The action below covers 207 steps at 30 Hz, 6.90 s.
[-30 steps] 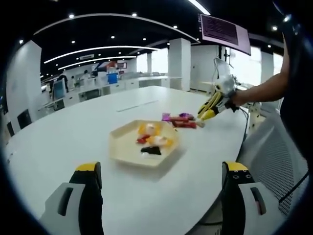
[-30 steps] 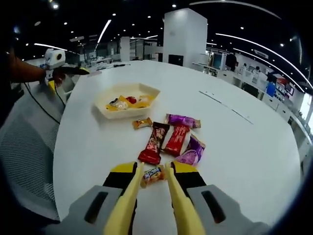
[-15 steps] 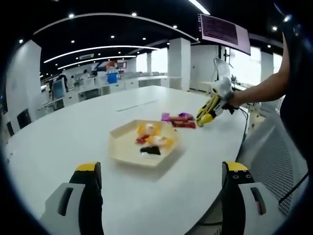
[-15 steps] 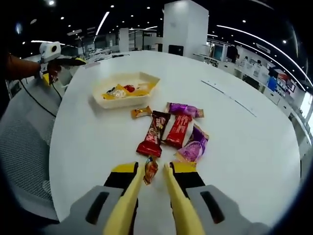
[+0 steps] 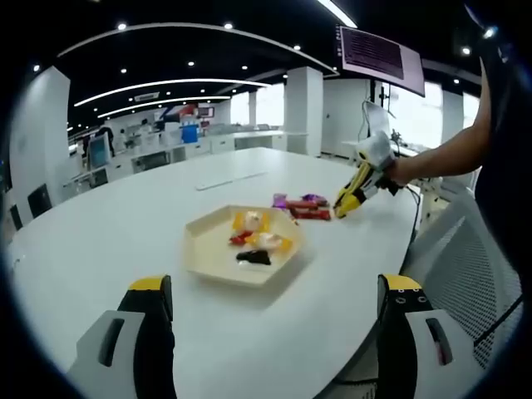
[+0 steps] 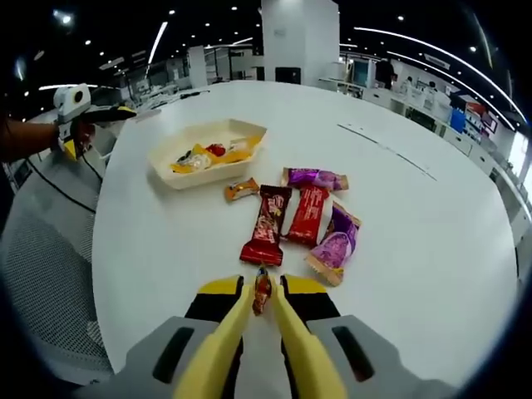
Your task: Place the target food into the container with the food tongs after gripping and lifting it, then release it inside without dropping or visibly crushing the food.
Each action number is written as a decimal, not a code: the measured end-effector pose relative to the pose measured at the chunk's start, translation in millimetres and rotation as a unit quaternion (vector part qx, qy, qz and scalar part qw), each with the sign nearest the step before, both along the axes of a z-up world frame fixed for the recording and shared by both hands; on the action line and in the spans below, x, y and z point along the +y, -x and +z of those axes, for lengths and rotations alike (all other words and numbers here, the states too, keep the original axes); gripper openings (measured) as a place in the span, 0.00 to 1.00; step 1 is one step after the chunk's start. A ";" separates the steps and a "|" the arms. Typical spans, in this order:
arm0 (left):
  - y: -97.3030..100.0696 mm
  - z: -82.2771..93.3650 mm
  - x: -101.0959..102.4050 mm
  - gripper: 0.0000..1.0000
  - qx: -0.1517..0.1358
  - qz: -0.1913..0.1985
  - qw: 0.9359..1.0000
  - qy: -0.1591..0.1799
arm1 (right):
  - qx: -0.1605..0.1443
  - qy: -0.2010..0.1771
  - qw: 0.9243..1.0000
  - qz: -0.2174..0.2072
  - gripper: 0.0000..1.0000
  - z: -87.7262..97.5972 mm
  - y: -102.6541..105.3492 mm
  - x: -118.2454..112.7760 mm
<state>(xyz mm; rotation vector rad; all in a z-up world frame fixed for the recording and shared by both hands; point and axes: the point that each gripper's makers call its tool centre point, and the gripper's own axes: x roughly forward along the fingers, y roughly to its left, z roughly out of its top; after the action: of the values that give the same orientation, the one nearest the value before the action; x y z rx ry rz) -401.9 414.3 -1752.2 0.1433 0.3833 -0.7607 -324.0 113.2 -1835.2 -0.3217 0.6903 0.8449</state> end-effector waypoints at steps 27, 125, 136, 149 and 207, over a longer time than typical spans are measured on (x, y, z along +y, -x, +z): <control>-0.6 5.3 0.4 0.99 -0.009 0.002 1.000 0.007 | -0.050 -0.005 0.998 -0.036 0.17 82.7 -43.0 -40.8; -7.6 17.2 7.8 0.99 -0.047 0.020 0.999 0.002 | -0.051 -0.061 0.983 0.166 0.18 112.2 -64.1 281.8; -7.2 15.7 6.3 0.99 -0.043 0.017 0.999 0.000 | -0.054 -0.073 0.979 0.183 0.22 113.4 -62.2 290.4; -8.1 16.5 8.2 0.99 -0.042 0.023 0.999 0.007 | -0.068 -0.079 0.979 0.174 0.22 120.7 -66.2 278.8; -4.4 9.5 4.9 0.98 -0.030 0.011 0.999 -0.004 | -0.092 -0.067 0.979 0.169 0.28 135.8 -61.1 131.2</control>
<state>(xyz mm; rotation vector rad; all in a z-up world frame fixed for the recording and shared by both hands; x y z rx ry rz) -397.5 419.2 -1742.7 0.1686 0.3315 -0.7311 -262.9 244.3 -1699.4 -0.3965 0.4070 1.1643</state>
